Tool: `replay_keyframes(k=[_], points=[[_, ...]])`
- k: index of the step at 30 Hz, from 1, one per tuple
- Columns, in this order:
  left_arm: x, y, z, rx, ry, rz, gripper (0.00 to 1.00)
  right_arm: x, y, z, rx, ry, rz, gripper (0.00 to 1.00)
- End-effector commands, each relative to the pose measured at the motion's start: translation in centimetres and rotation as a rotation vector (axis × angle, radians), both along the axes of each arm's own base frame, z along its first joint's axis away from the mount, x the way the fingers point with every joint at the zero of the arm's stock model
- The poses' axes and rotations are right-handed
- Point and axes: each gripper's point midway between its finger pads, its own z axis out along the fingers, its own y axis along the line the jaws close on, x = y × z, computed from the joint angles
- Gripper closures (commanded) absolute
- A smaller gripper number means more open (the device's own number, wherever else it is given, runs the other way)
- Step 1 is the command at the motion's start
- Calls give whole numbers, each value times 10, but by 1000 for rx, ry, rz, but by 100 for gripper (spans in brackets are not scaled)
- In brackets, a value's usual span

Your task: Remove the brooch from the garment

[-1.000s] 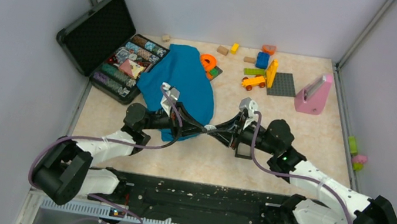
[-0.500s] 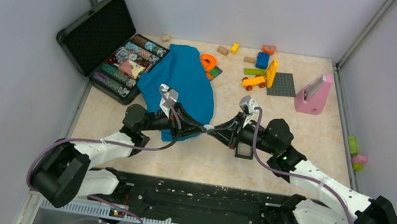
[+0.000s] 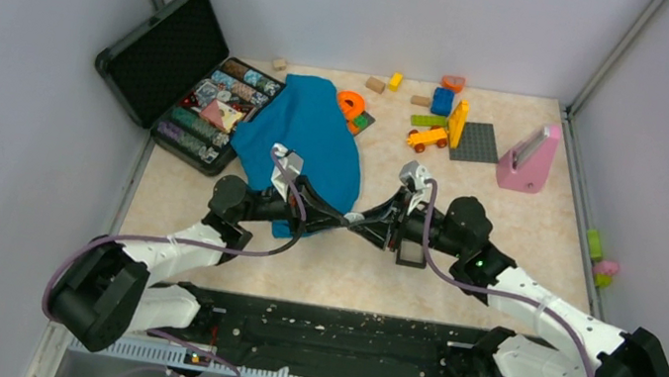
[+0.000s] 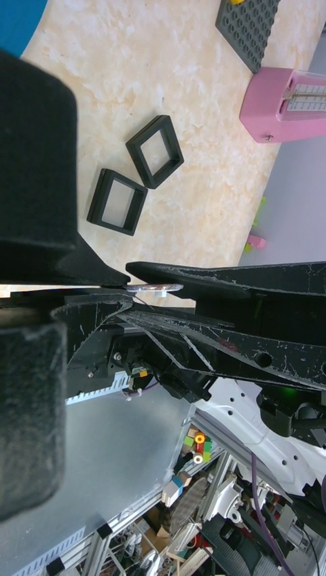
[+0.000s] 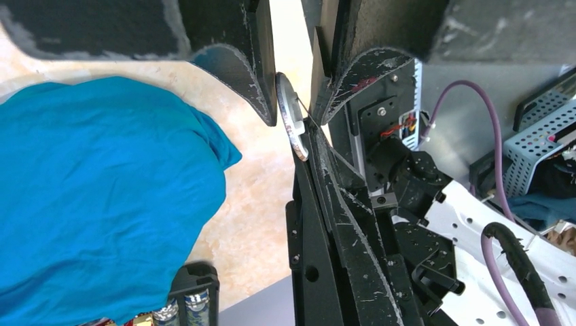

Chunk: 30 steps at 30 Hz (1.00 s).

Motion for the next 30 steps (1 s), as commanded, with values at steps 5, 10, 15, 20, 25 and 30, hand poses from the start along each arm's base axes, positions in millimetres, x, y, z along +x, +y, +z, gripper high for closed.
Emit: replay_keyframes(k=[5, 10, 15, 20, 25, 30], points=[[-11, -1, 13, -22, -83, -41, 100, 2, 0, 20, 29, -66, -9, 87], [-13, 0, 14, -24, -96, -46, 100, 6, 3, 19, 23, -49, -13, 96], [-14, 0, 15, -29, -102, -52, 100, 10, 4, 18, 18, -28, -31, 100], [-14, 2, 17, -33, -115, -33, 100, 15, 1, 16, 17, -4, -75, 100], [-12, 4, 18, -33, -120, 4, 100, 25, -7, 16, 20, 3, -156, 100], [-9, 6, 18, -32, -125, 31, 100, 31, -16, 18, 32, -1, -228, 100]])
